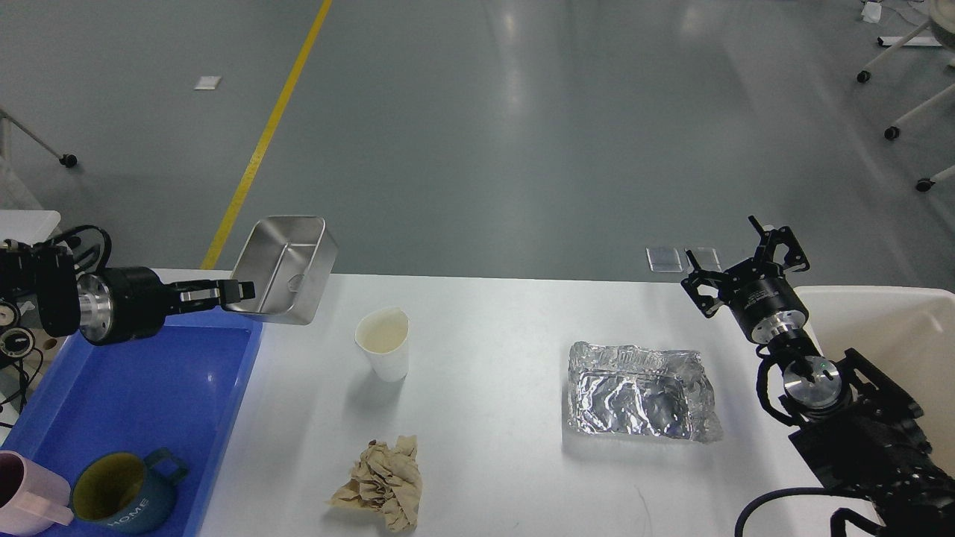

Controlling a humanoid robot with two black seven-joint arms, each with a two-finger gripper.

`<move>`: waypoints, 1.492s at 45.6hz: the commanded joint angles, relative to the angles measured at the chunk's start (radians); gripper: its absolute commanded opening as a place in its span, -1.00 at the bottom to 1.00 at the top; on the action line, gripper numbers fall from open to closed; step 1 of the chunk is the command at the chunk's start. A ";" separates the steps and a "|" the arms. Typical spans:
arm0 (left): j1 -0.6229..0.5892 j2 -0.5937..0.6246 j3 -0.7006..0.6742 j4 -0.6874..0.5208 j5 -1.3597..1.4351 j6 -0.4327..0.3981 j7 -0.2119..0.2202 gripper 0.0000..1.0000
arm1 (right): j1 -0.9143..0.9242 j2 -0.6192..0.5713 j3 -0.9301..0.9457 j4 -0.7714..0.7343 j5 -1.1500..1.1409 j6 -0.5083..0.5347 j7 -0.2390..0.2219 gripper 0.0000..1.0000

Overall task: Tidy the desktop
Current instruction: 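Lift the steel tin with the left gripper over the blue tray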

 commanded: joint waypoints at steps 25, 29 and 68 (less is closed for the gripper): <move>0.089 0.213 -0.059 0.036 -0.274 0.144 0.067 -1.00 | 0.008 0.001 0.000 0.001 0.001 -0.002 0.000 1.00; 0.148 0.200 -0.059 0.078 -0.280 0.172 0.066 -1.00 | 0.003 0.000 0.000 0.003 -0.001 -0.002 0.000 1.00; 0.378 -0.133 -0.034 0.498 -0.329 0.178 0.092 -1.00 | -0.014 -0.003 -0.034 -0.002 -0.001 0.002 -0.002 1.00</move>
